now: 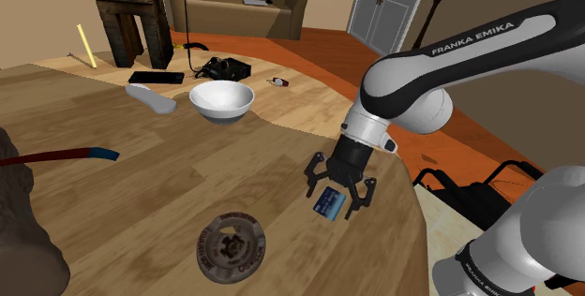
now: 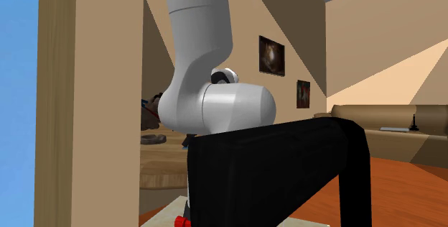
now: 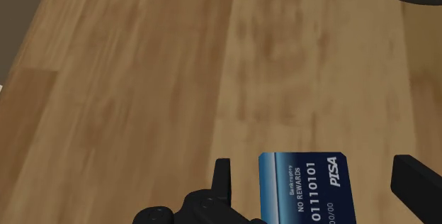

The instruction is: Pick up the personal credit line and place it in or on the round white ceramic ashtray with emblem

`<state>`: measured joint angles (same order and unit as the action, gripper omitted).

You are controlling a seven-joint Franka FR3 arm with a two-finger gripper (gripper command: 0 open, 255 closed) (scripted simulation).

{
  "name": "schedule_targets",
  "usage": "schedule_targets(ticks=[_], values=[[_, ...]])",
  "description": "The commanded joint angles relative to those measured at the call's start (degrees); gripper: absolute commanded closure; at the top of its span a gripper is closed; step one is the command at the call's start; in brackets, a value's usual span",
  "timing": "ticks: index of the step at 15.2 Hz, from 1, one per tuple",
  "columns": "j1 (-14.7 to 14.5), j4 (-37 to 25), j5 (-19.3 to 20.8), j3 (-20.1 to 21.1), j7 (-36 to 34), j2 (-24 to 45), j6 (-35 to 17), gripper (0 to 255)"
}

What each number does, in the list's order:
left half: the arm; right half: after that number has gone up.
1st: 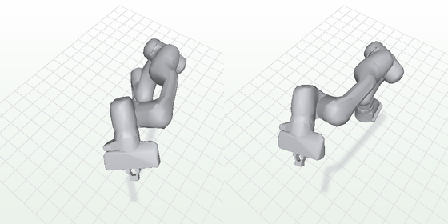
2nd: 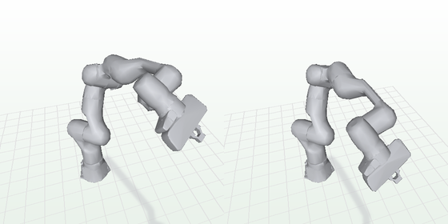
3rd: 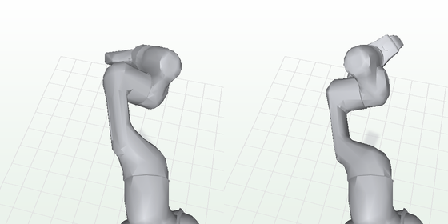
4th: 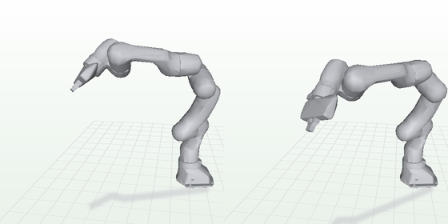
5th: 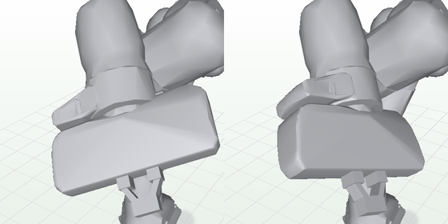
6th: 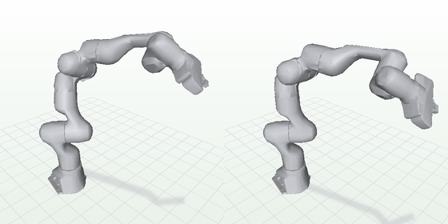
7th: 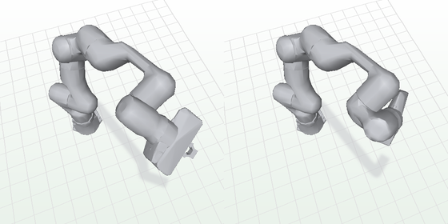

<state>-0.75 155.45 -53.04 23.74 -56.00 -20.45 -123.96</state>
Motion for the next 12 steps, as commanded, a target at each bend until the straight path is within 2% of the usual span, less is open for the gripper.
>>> schedule_targets(ticks=[1, 6, 7, 12], values=[[-0.1, 0.1, -0.3, 0.2, 0.1, 0.3, -0.4, 0], [-0.1, 0.1, -0.3, 0.2, 0.1, 0.3, -0.4, 0], [-0.1, 0.1, -0.3, 0.2, 0.1, 0.3, -0.4, 255], [-0.1, 0.1, -0.3, 0.2, 0.1, 0.3, -0.4, 255]])
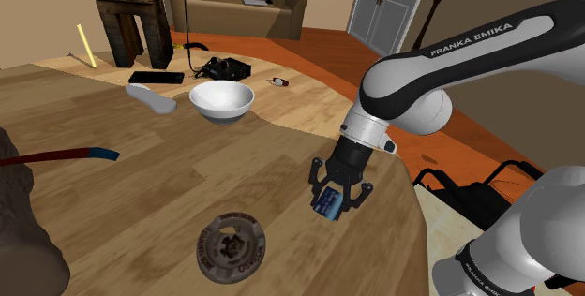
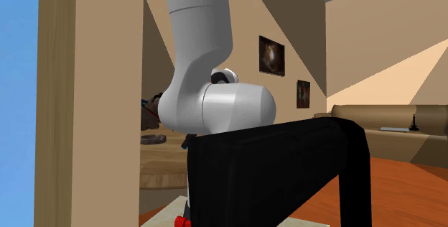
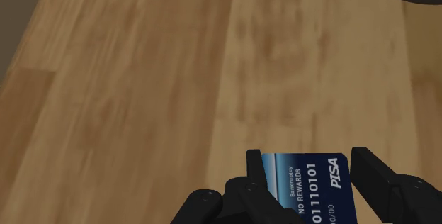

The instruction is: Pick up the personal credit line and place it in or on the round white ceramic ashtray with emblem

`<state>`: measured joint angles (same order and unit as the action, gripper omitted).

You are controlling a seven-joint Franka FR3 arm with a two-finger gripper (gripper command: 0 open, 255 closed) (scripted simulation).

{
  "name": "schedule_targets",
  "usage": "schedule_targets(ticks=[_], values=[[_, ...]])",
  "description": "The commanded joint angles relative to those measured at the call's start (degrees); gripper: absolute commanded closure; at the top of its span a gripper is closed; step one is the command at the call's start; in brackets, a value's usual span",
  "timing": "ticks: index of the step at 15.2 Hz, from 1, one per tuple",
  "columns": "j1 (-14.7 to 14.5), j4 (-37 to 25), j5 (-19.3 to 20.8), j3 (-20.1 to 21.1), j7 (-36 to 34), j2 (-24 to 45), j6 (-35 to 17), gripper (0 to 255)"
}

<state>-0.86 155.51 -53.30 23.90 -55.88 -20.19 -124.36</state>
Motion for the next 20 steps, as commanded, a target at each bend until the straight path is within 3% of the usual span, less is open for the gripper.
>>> schedule_targets(ticks=[1, 4, 20], values=[[0.0, 0.0, 0.0, 0.0, 0.0, 0.0, 0.0, 255], [0.0, 0.0, 0.0, 0.0, 0.0, 0.0, 0.0, 255], [0.8, -4.9, 5.5, -3.1, -8.2, -9.7, 12.9, 255]])
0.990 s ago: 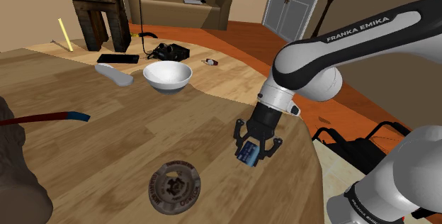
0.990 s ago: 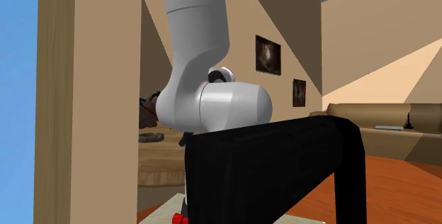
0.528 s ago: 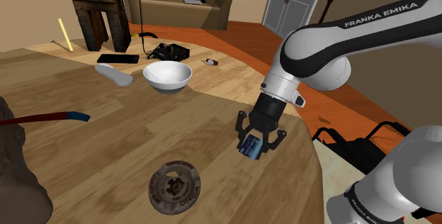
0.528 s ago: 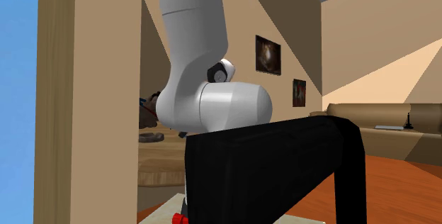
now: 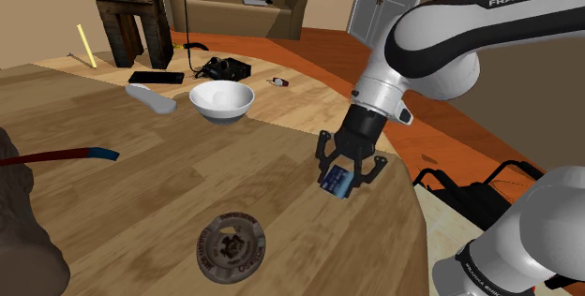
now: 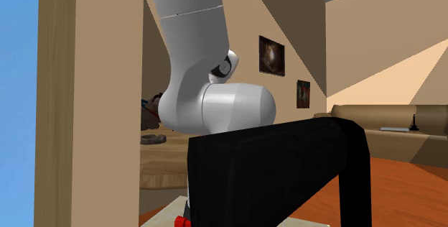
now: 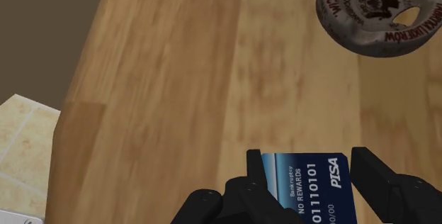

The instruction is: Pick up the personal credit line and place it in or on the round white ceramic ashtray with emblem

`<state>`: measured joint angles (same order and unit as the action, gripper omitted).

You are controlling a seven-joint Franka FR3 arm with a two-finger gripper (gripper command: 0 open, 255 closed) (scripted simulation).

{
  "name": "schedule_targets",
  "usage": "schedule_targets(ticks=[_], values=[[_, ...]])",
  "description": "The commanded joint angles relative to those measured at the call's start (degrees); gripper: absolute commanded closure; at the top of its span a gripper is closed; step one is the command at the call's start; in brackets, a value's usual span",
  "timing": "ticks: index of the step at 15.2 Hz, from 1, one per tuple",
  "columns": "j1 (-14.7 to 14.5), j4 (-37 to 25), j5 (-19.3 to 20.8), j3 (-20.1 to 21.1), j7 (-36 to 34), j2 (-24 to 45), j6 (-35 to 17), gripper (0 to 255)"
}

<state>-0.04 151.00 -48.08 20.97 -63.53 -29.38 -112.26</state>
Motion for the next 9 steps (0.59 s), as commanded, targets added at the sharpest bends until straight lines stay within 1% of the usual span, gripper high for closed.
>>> schedule_targets(ticks=[1, 4, 9], values=[[0.1, -0.8, 0.6, -0.4, -1.0, -0.9, 1.6, 255], [0.2, -1.8, 1.2, -0.8, -1.9, -1.8, 3.2, 255], [-2.1, -7.4, -1.7, 5.4, -7.6, 4.1, -1.9, 255]])
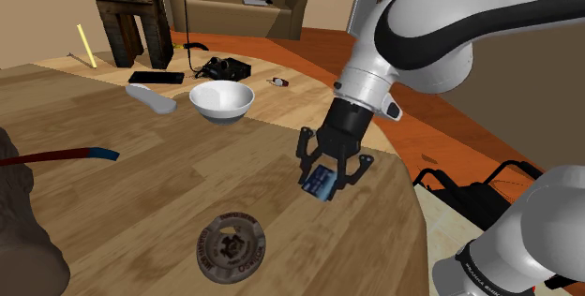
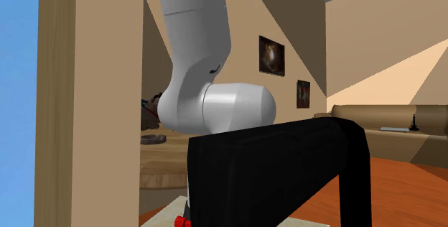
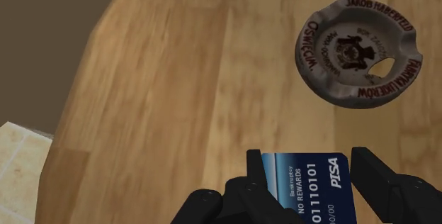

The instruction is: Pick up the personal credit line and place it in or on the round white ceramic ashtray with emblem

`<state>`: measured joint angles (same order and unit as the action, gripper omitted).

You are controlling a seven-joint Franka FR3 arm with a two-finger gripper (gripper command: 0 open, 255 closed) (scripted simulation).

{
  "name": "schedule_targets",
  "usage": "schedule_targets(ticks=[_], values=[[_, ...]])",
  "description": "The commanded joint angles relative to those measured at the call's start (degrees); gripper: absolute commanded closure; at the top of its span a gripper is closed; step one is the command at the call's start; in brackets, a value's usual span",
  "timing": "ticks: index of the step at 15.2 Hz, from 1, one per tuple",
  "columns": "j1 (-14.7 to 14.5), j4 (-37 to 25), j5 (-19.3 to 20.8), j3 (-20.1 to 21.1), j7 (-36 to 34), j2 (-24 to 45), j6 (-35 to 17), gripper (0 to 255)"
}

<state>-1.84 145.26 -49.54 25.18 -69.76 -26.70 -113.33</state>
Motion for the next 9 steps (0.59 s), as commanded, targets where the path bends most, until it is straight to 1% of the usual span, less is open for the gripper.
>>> schedule_targets(ticks=[1, 5, 9], values=[[-0.6, -3.0, -0.5, 2.4, -2.6, 2.7, -1.8, 255], [-1.5, -8.6, -0.4, 7.3, -7.6, 8.7, -6.2, 255], [-2.1, -15.0, 2.0, 12.0, -13.4, 15.7, -10.7, 255]])
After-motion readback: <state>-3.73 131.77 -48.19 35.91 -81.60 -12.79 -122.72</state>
